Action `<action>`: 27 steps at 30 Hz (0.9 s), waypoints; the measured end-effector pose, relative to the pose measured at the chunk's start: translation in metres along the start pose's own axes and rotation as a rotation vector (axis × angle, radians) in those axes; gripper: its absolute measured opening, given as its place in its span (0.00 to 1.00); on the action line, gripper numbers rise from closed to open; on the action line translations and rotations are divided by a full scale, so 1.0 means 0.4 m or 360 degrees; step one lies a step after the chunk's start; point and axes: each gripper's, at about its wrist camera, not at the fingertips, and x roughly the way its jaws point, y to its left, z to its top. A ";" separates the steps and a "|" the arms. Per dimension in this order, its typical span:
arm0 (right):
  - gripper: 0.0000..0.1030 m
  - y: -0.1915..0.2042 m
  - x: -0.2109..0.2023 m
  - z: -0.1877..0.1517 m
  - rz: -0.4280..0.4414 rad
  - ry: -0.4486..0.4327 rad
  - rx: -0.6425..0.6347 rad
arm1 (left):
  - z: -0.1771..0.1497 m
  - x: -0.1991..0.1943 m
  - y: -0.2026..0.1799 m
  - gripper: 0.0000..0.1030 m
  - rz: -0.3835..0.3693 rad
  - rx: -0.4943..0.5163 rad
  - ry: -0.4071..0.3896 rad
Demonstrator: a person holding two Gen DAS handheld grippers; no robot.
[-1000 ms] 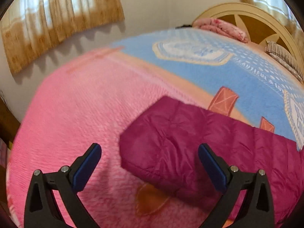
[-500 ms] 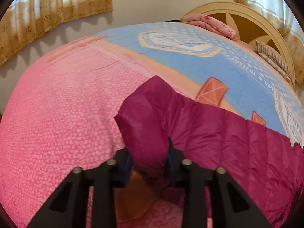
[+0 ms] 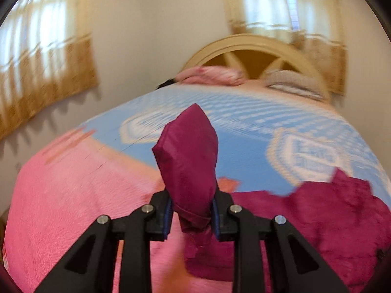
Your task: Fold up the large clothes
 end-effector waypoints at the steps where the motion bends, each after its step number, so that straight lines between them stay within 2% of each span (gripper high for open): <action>1: 0.60 0.000 0.000 0.000 0.0001 0.0000 0.0000 | 0.004 -0.024 -0.036 0.26 -0.0053 0.0031 -0.0017; 6: 0.60 -0.004 0.000 0.000 0.0011 -0.0004 0.0008 | -0.007 -0.090 -0.168 0.26 -0.0261 0.0159 -0.0024; 11: 0.60 -0.008 -0.002 -0.001 0.0025 -0.0008 0.0021 | -0.056 -0.150 -0.317 0.26 -0.0437 0.0286 0.0001; 17: 0.60 -0.015 -0.003 0.000 0.0051 -0.0015 0.0044 | -0.168 -0.170 -0.498 0.26 -0.0657 0.0498 0.0090; 24: 0.60 -0.026 -0.005 0.000 0.0087 -0.0024 0.0080 | -0.296 -0.154 -0.605 0.27 -0.0786 0.0684 0.0246; 26: 0.60 -0.031 -0.005 0.000 0.0102 -0.0027 0.0096 | -0.309 -0.153 -0.610 0.34 -0.0837 0.0715 0.0296; 27: 0.60 -0.031 -0.005 -0.001 0.0105 -0.0027 0.0100 | -0.309 -0.153 -0.610 0.47 -0.0851 0.0716 0.0315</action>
